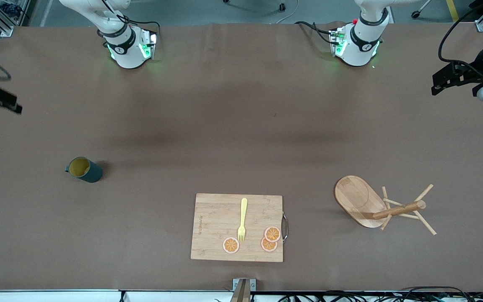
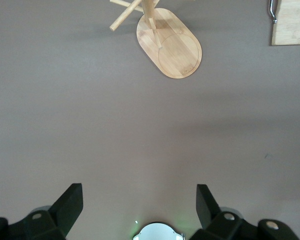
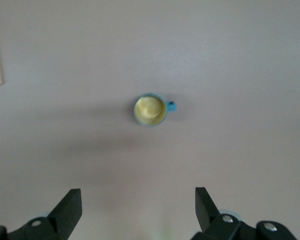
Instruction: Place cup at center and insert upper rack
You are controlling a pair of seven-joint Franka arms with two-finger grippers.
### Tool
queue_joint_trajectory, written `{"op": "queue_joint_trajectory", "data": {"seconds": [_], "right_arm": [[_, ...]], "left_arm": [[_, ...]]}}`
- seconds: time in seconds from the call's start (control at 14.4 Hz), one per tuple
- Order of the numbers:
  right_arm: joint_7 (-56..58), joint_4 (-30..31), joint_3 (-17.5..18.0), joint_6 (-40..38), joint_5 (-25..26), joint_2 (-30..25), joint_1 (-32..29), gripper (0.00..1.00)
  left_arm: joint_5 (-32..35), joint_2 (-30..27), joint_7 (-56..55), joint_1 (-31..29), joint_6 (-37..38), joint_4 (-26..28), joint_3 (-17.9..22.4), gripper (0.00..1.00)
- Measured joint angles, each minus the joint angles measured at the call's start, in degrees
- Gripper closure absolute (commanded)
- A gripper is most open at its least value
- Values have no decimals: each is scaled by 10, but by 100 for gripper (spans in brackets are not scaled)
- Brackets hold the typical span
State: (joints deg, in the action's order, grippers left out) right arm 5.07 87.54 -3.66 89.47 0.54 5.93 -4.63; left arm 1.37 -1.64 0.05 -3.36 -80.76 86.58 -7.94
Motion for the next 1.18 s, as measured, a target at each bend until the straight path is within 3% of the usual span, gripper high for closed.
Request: {"op": "queue_joint_trajectory", "data": {"seconds": [0.28, 0.69, 1.18], "right_arm": [[28, 10, 0, 77, -1, 92, -25, 0], [209, 167, 6, 286, -5, 116, -24, 0], [371, 188, 8, 339, -5, 176, -23, 0]], "left_arm": [[0, 3, 0, 0, 0, 0, 0, 0], [0, 5, 0, -8, -1, 0, 1, 0], [0, 17, 0, -12, -8, 0, 0, 0]]}}
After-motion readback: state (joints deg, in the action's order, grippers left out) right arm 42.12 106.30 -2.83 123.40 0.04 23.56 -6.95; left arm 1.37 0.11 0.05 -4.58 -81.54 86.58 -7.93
